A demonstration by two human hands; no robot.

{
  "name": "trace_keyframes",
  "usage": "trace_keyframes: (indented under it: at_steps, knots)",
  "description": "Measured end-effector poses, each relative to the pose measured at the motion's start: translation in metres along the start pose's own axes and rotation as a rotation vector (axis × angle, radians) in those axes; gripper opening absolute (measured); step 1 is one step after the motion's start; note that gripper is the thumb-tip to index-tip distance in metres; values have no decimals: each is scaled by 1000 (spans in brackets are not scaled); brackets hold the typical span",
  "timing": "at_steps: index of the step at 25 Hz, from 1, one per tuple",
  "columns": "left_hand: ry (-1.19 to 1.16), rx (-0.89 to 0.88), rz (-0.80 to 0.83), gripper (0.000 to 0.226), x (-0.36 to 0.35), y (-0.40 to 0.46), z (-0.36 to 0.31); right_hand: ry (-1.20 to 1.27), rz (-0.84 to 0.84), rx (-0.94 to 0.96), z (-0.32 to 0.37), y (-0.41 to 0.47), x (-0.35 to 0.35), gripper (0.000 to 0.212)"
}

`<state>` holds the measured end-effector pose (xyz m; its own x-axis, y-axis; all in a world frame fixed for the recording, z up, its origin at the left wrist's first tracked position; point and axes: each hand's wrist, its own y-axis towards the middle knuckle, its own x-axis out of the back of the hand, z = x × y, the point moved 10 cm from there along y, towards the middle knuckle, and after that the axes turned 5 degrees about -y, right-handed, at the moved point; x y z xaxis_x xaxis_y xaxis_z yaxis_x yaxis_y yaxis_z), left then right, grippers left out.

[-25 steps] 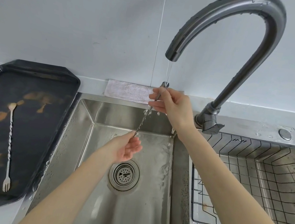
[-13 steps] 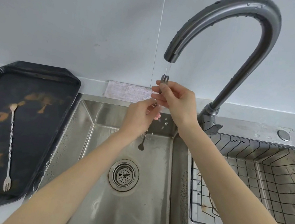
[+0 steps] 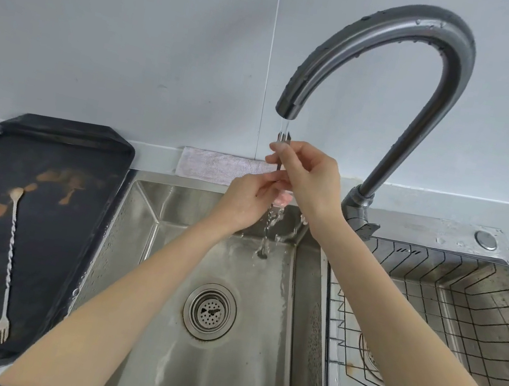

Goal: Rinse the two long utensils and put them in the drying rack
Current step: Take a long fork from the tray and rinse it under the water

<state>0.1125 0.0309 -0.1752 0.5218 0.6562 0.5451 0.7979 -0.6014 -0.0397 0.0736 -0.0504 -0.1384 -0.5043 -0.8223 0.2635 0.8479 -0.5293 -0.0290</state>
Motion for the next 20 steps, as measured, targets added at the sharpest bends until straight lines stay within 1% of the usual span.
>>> trace_keyframes:
  at_steps: [2,4,6,8,10,13,15,16,18,19,20]
  knots:
    - [-39,19,27,32,0,3,-2,-22,-7,1,-1,1,1,22]
    - [-42,18,84,36,-3,5,-5,-57,-10,7,-1,1,3,19]
    - [0,21,133,39,-5,7,-6,-118,-11,21,0,-1,5,16]
    - [59,33,168,36,-8,7,-3,-130,-23,57,5,-4,4,17]
    - [112,52,170,37,-8,7,1,-94,-23,84,12,-6,0,21]
    - [133,41,149,35,-4,7,-2,-96,-28,107,20,-5,-2,14]
    - [136,17,132,33,-3,6,-5,-104,-59,116,24,-4,4,23]
    - [132,10,119,37,-2,4,-5,-78,-67,123,26,-2,8,21]
    - [74,25,123,37,-3,-1,2,-11,-58,126,30,0,10,10]
    - [49,29,138,35,-6,-3,6,7,-54,119,31,2,11,9]
    - [43,35,153,36,-8,-5,11,6,-42,116,31,3,11,13]
